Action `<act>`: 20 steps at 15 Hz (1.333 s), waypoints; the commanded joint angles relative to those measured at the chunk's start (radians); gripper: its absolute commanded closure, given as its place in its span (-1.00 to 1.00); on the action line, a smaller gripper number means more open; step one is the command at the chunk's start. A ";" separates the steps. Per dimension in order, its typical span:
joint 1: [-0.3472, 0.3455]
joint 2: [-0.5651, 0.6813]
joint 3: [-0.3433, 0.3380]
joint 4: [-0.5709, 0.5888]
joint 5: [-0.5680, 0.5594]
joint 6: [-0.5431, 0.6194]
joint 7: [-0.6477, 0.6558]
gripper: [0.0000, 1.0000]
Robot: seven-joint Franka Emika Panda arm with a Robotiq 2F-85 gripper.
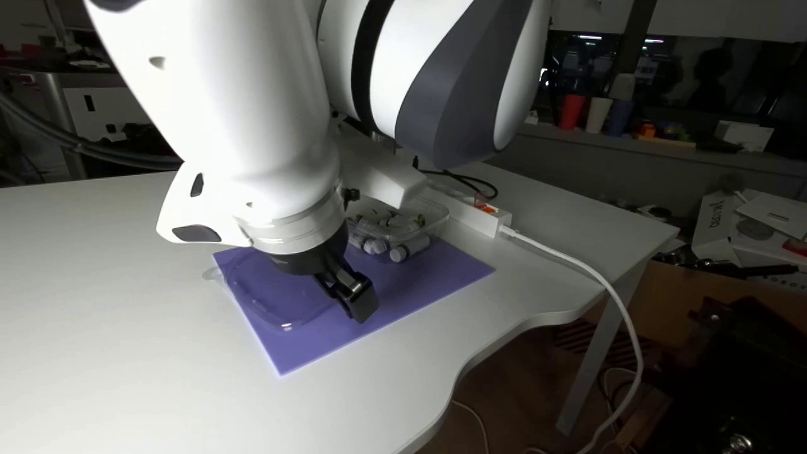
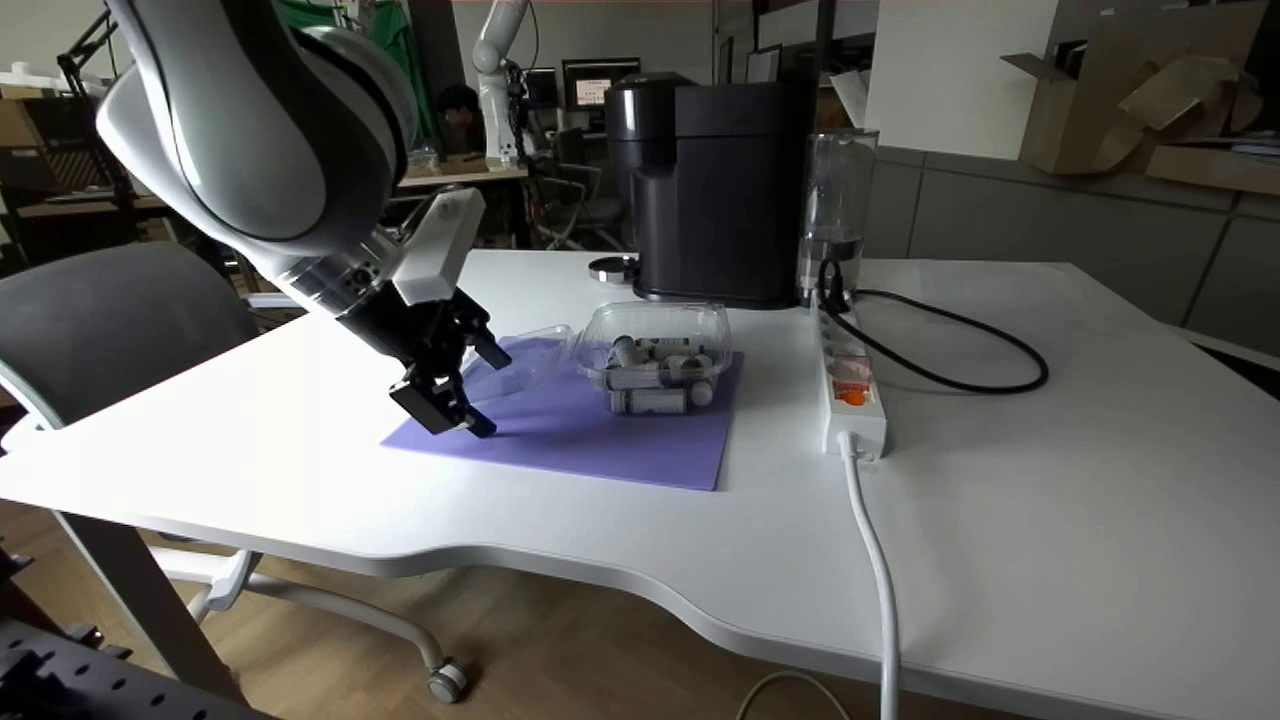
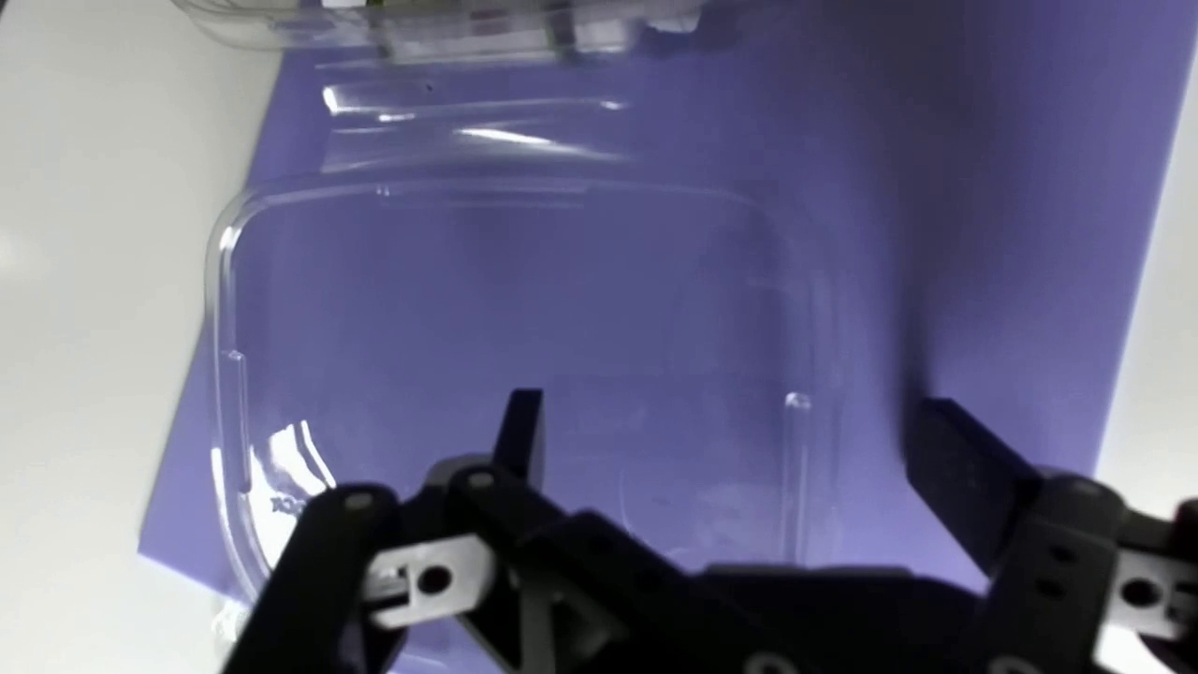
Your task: Close the lid of the clear bowl
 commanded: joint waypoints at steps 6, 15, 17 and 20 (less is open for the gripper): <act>0.028 0.010 0.045 0.024 -0.114 -0.084 0.198 -1.00; -0.062 0.007 0.148 0.021 -0.140 -0.132 0.377 -1.00; -0.089 -0.002 0.163 0.018 -0.133 -0.105 0.427 -1.00; -0.124 -0.020 0.180 0.008 -0.140 -0.072 0.505 -1.00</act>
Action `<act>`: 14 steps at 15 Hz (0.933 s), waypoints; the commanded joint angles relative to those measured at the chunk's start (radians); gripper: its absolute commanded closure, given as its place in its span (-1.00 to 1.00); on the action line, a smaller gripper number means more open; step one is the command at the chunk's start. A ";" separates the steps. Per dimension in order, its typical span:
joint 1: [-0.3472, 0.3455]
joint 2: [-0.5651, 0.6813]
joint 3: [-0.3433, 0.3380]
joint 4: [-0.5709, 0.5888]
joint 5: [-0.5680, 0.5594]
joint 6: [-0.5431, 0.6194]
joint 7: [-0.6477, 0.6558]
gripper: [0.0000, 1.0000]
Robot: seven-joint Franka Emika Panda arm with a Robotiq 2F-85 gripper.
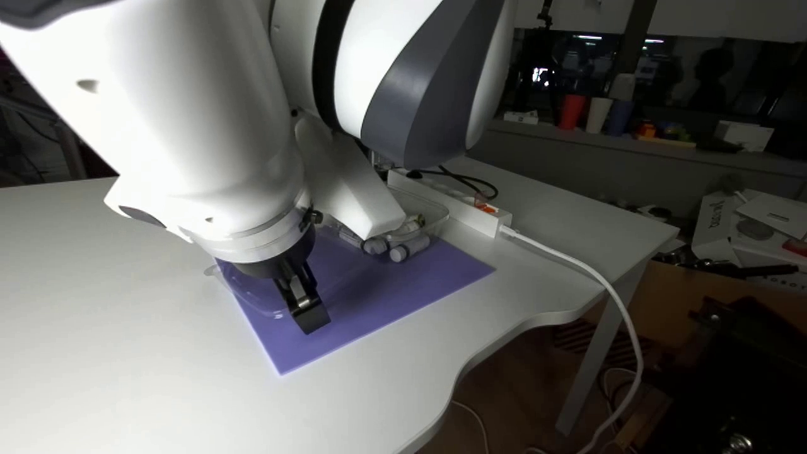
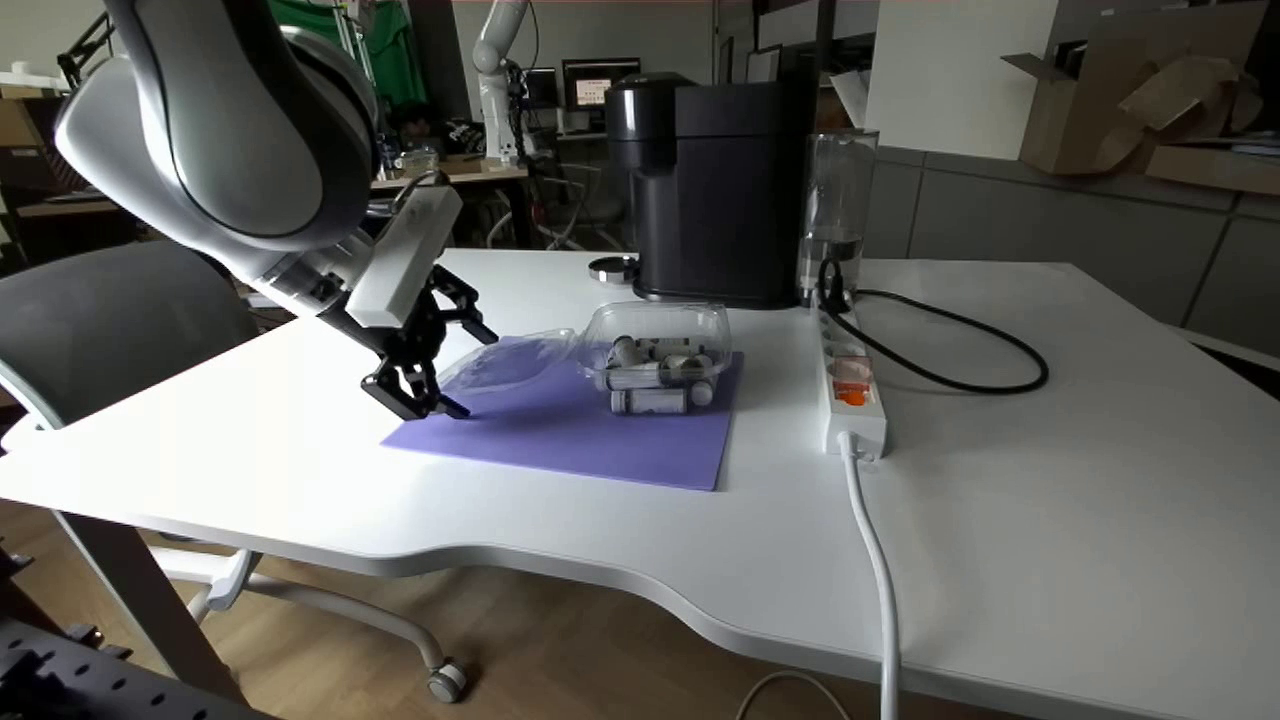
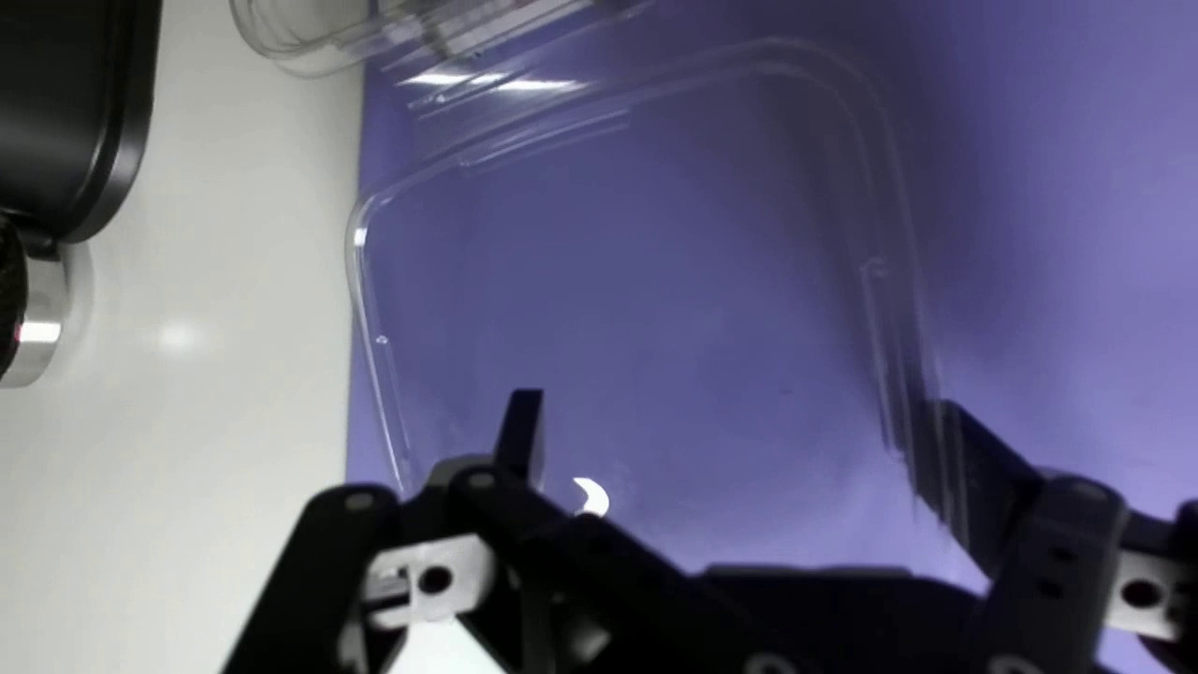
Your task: Close the lid of the clear bowl
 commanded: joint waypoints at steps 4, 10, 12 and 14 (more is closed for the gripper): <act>-0.045 -0.056 0.017 -0.017 -0.052 0.039 0.197 -1.00; -0.039 -0.091 0.014 -0.020 -0.044 0.000 0.253 -1.00; -0.041 -0.109 0.018 -0.023 -0.036 -0.026 0.276 -1.00; -0.033 -0.133 0.019 -0.032 -0.044 -0.064 0.311 -1.00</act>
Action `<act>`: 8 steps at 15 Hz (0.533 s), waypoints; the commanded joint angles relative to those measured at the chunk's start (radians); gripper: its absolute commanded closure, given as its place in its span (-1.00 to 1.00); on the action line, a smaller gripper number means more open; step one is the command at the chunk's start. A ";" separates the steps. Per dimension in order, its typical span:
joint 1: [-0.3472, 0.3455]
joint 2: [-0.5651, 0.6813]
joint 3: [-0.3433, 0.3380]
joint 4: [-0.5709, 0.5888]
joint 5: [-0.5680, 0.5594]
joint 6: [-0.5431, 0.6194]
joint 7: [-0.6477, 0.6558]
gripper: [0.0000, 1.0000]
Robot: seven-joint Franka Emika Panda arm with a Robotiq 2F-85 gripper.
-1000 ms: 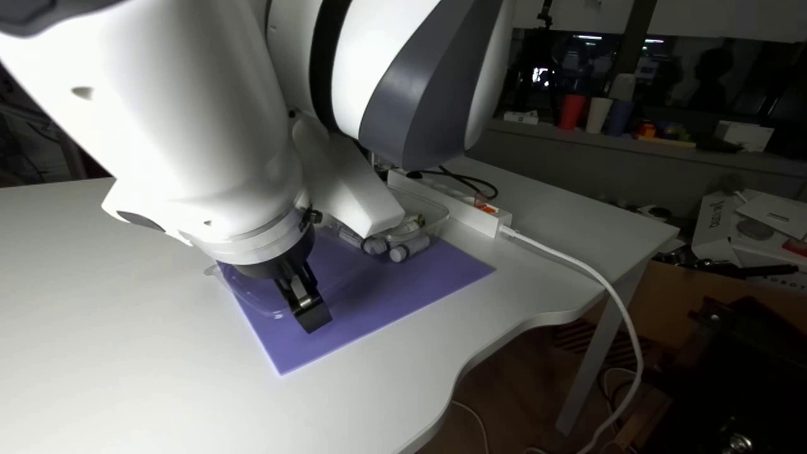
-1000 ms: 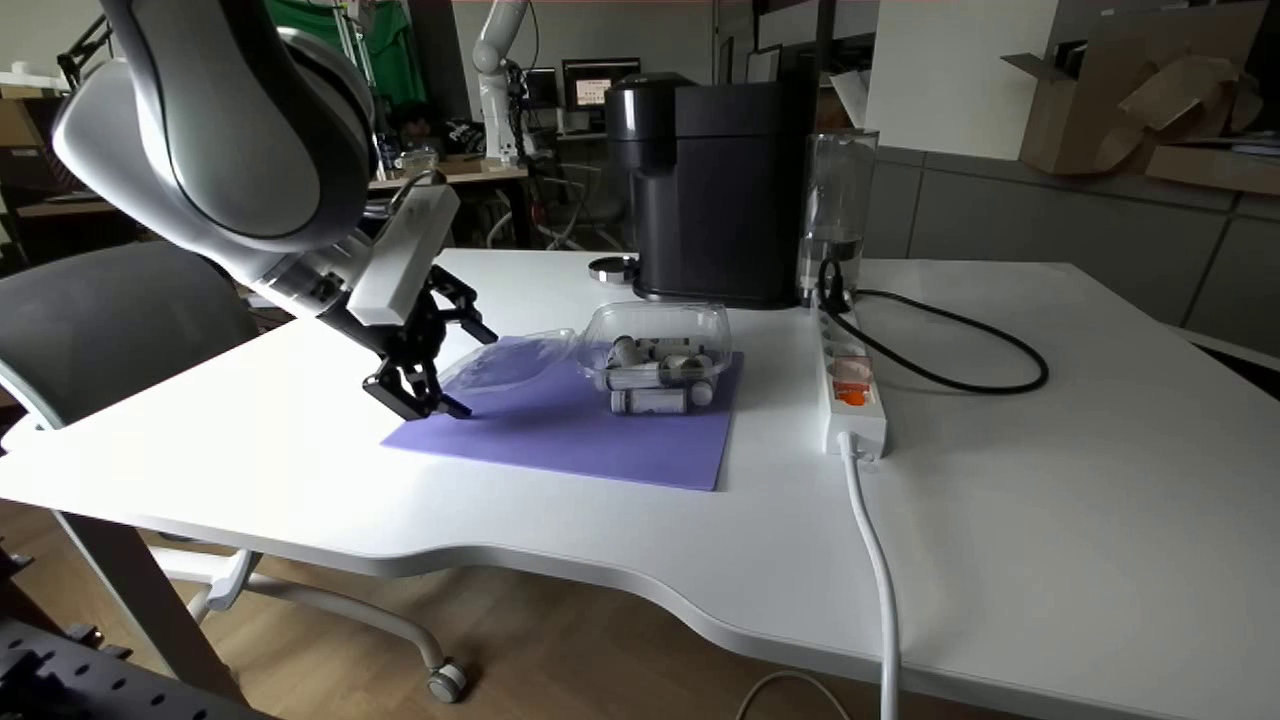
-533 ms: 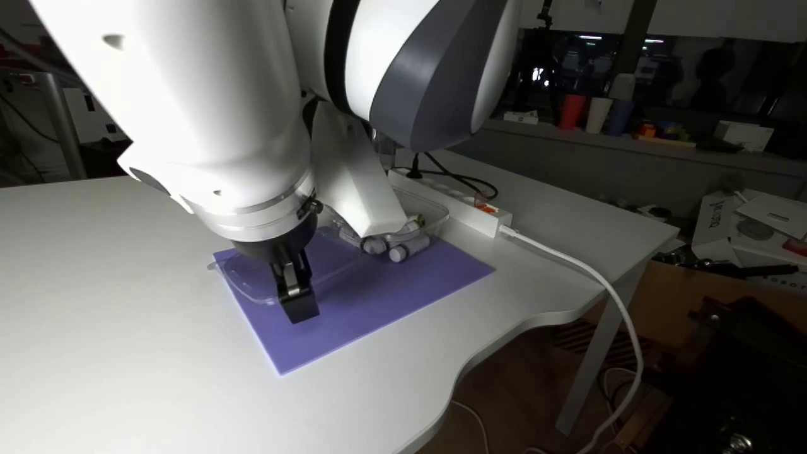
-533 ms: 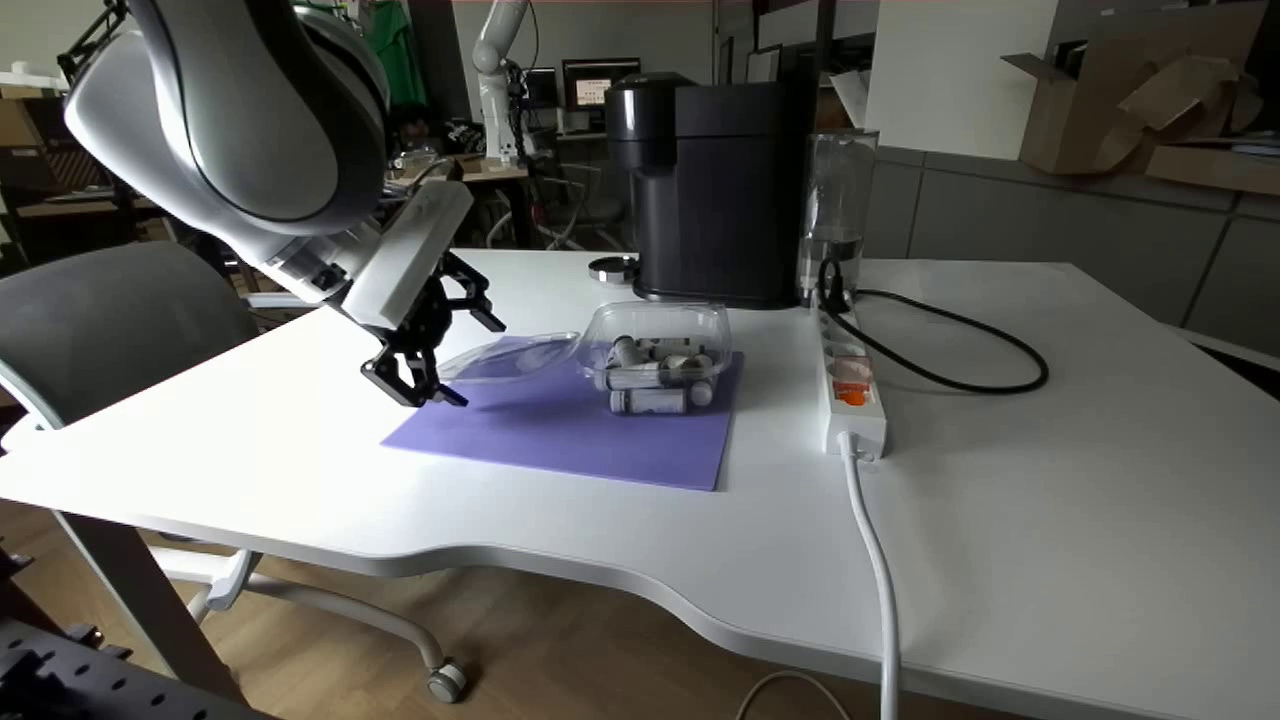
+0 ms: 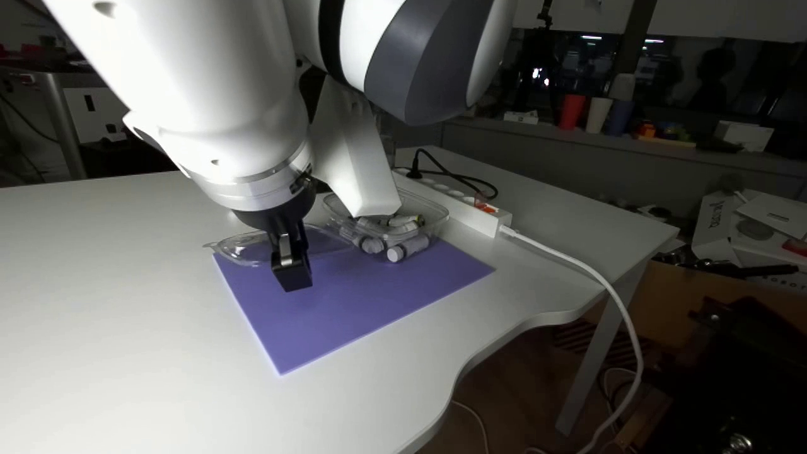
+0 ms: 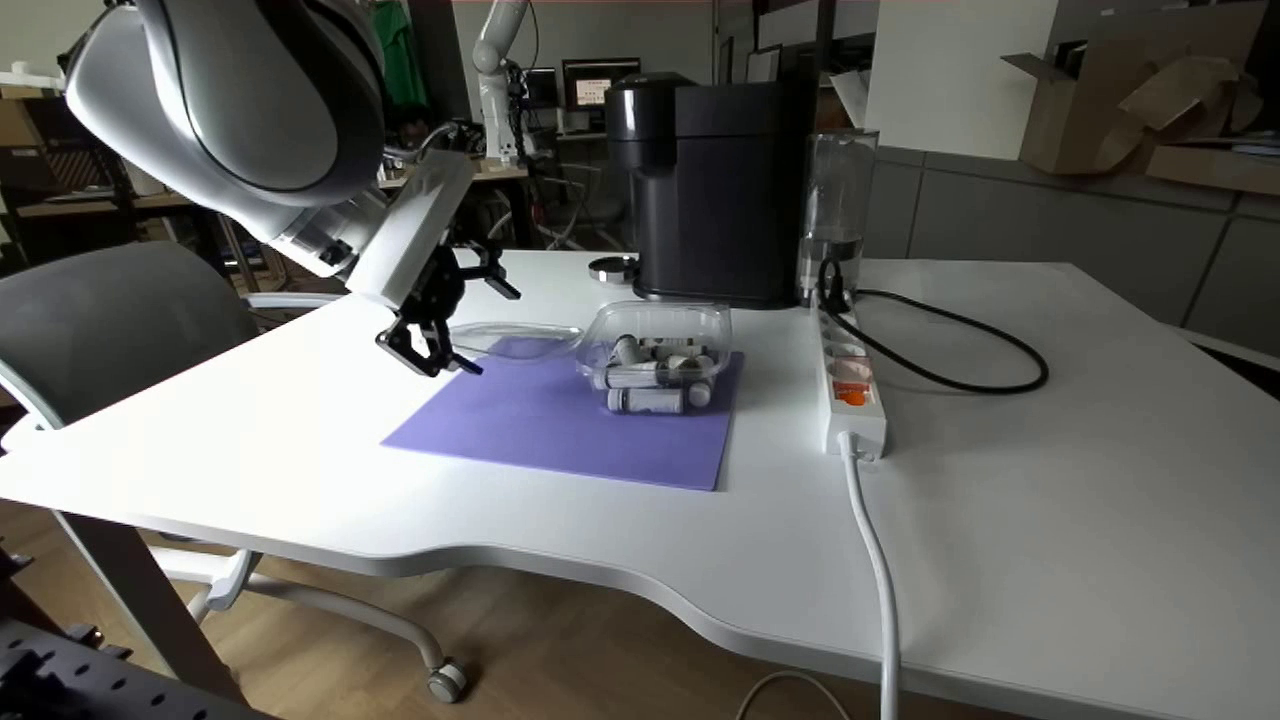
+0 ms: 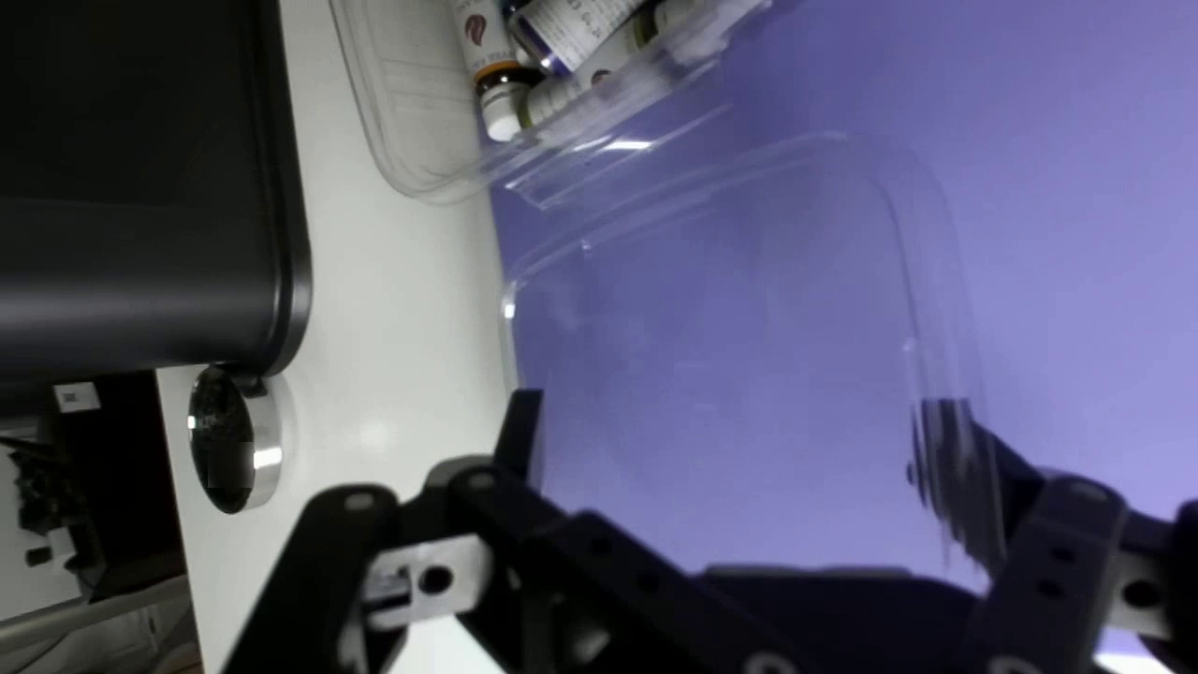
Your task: Close the lid of the clear bowl
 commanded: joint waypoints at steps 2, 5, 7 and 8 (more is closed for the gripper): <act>0.007 -0.080 0.010 -0.039 -0.030 -0.081 0.129 -1.00; 0.009 -0.103 0.010 -0.045 -0.021 -0.093 0.183 -1.00; 0.011 -0.121 0.009 -0.052 -0.024 -0.091 0.211 -1.00; 0.011 -0.128 0.008 -0.054 -0.023 -0.088 0.219 -1.00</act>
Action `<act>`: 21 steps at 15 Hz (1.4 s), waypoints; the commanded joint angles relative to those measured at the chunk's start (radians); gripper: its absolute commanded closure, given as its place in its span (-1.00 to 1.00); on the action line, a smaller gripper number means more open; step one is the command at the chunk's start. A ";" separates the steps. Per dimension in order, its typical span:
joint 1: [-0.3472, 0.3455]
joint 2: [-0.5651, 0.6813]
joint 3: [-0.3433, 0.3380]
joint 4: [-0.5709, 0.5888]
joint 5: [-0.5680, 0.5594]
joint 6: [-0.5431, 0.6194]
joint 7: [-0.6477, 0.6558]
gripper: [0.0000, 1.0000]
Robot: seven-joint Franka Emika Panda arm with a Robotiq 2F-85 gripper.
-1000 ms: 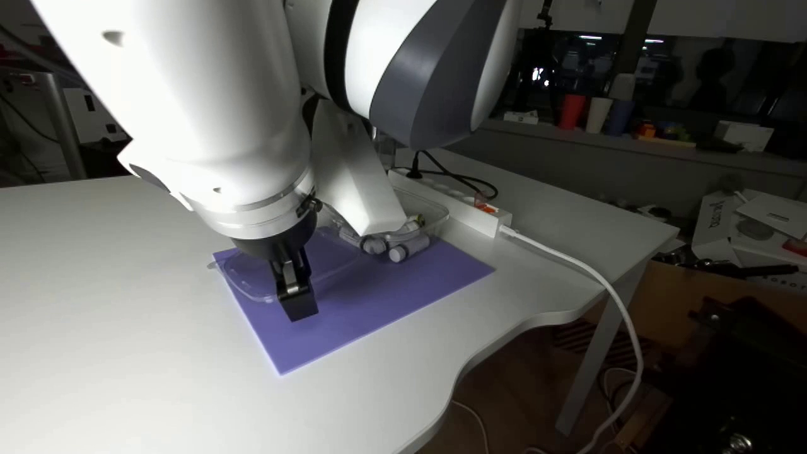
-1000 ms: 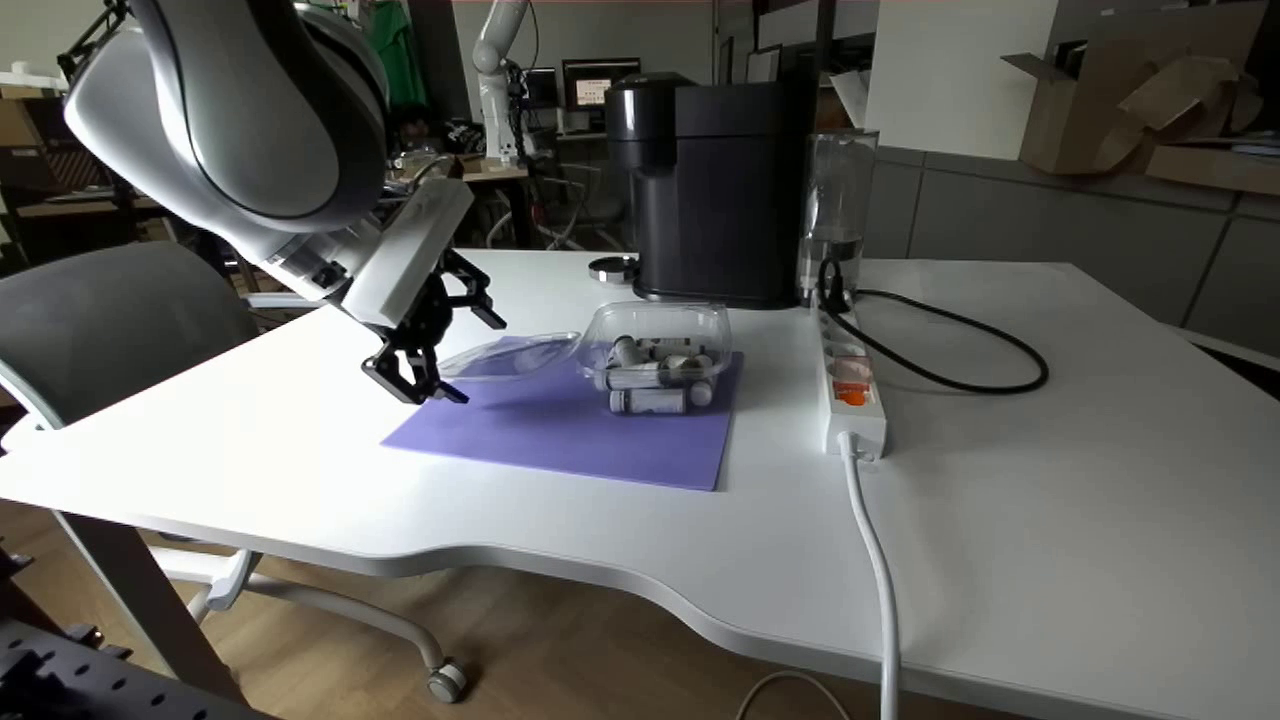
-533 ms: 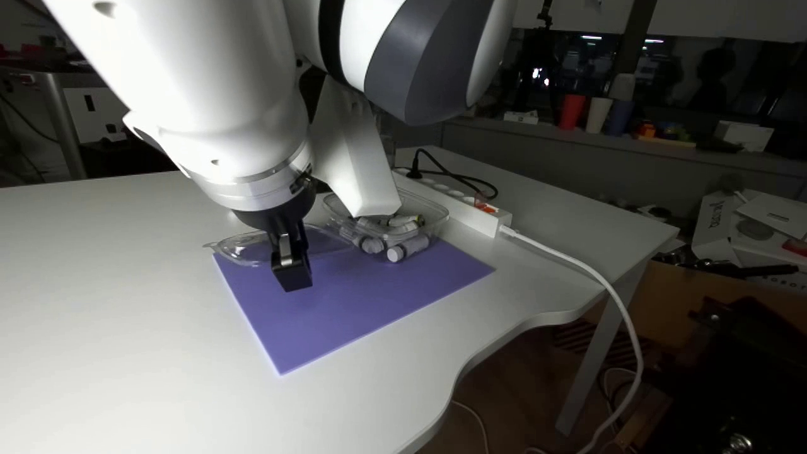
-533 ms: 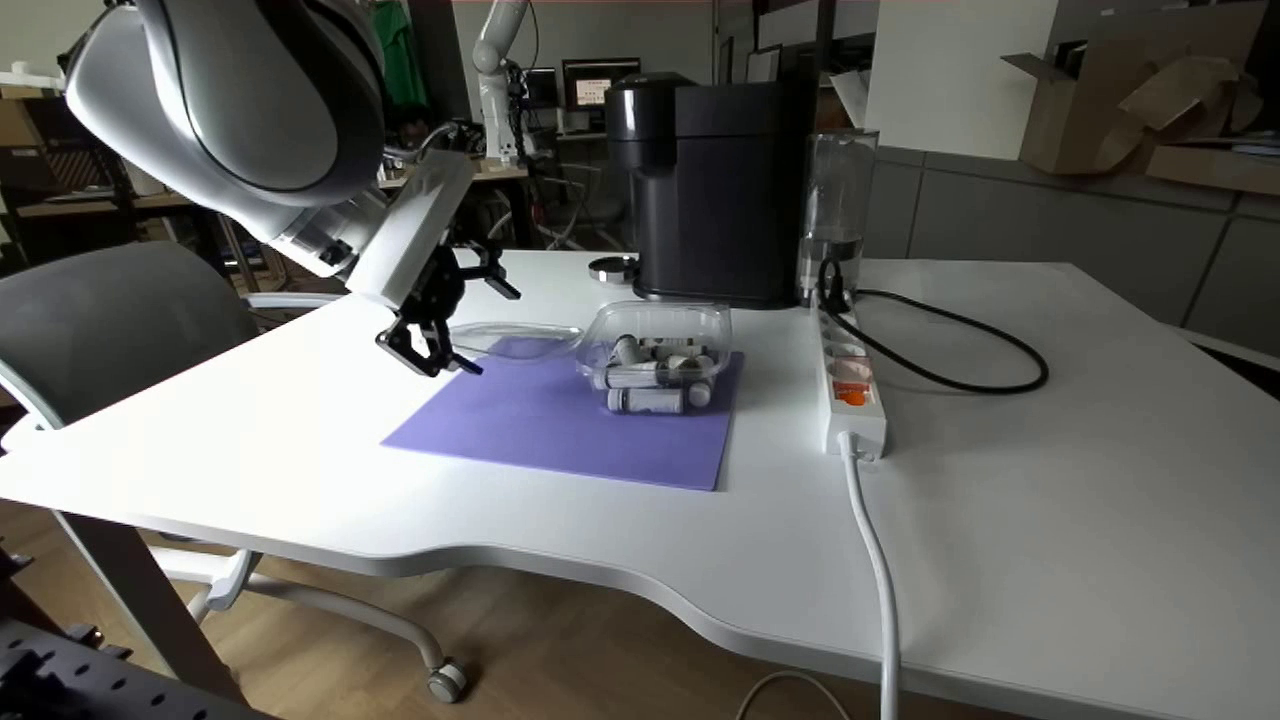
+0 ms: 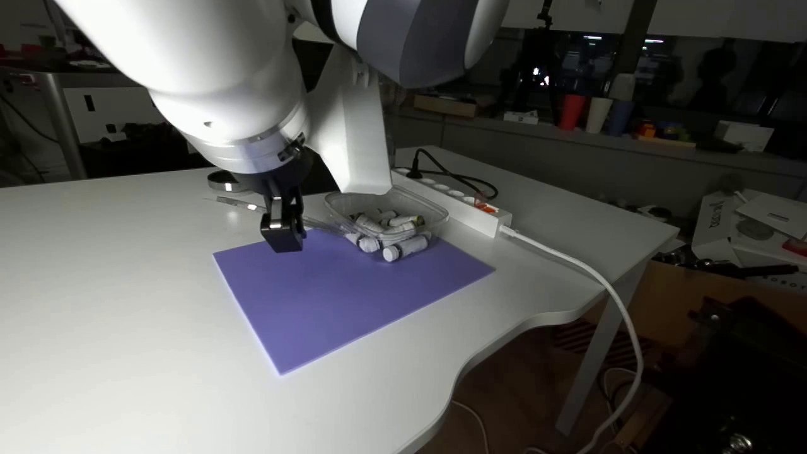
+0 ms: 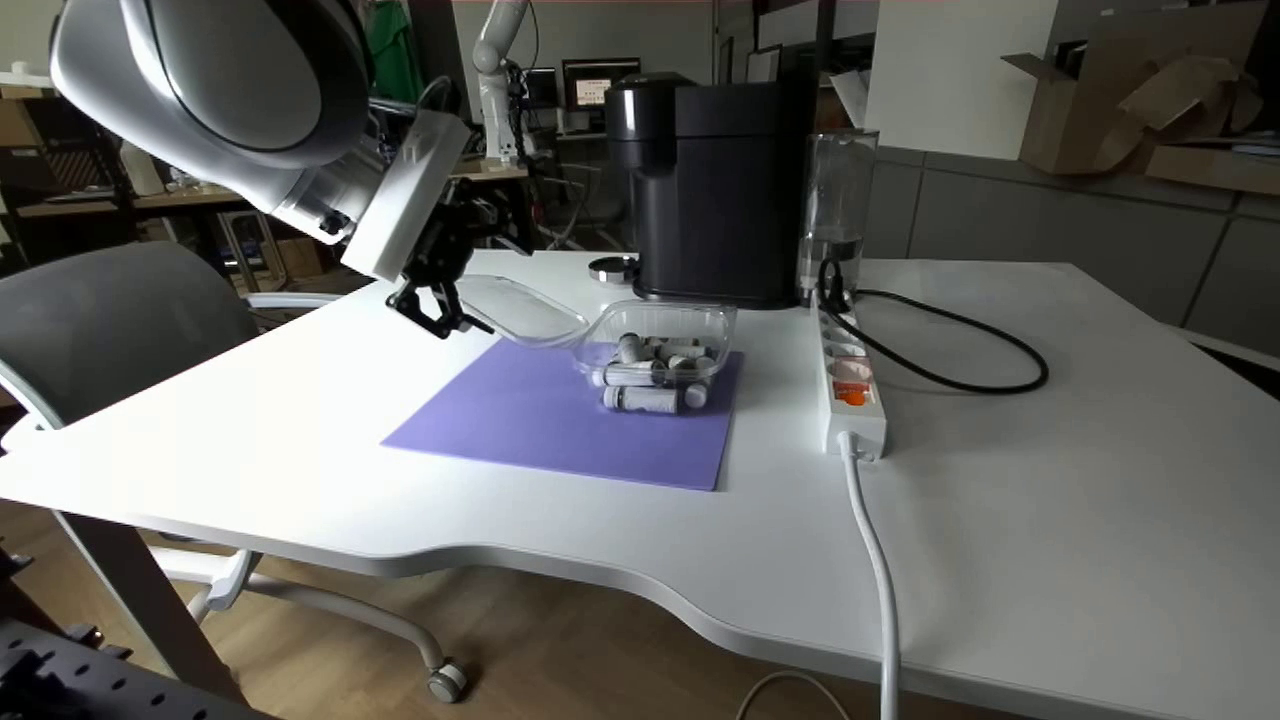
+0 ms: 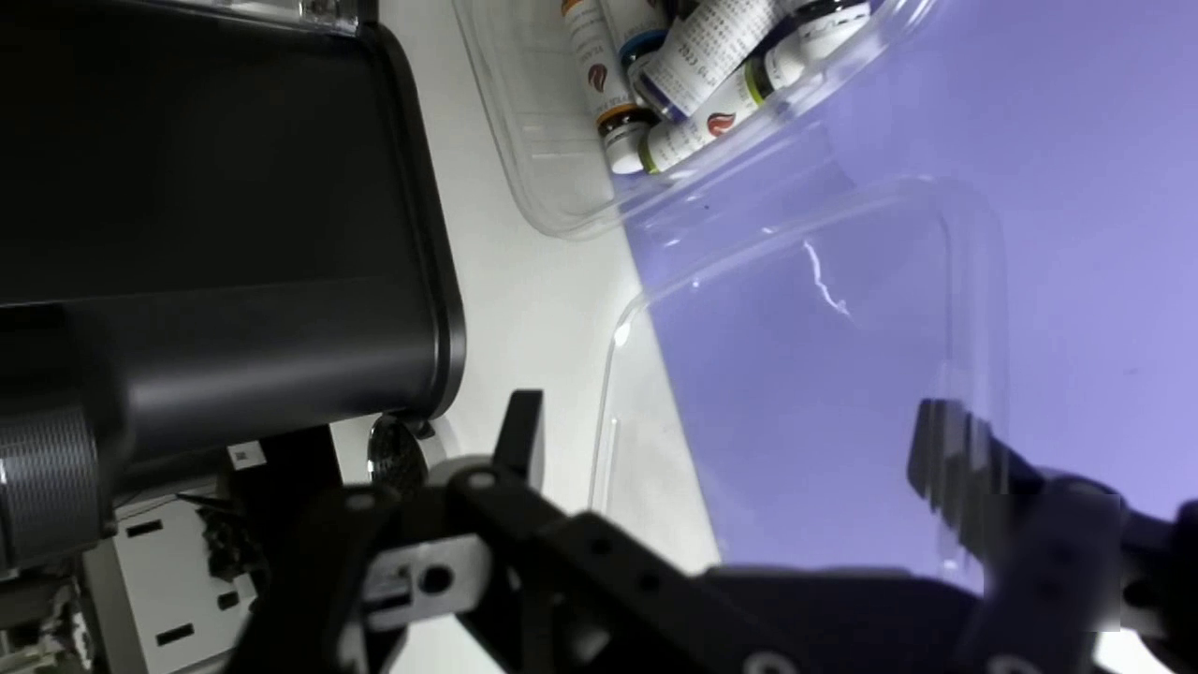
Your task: Close the lid of the clear bowl
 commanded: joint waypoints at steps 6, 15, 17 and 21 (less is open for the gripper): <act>0.008 -0.049 -0.008 -0.013 0.004 0.005 0.070 -1.00; 0.027 -0.069 0.000 -0.019 0.002 -0.064 0.115 -1.00; 0.039 -0.087 0.003 -0.025 0.004 -0.111 0.133 -1.00; 0.059 -0.124 0.003 -0.040 0.020 -0.207 0.159 -1.00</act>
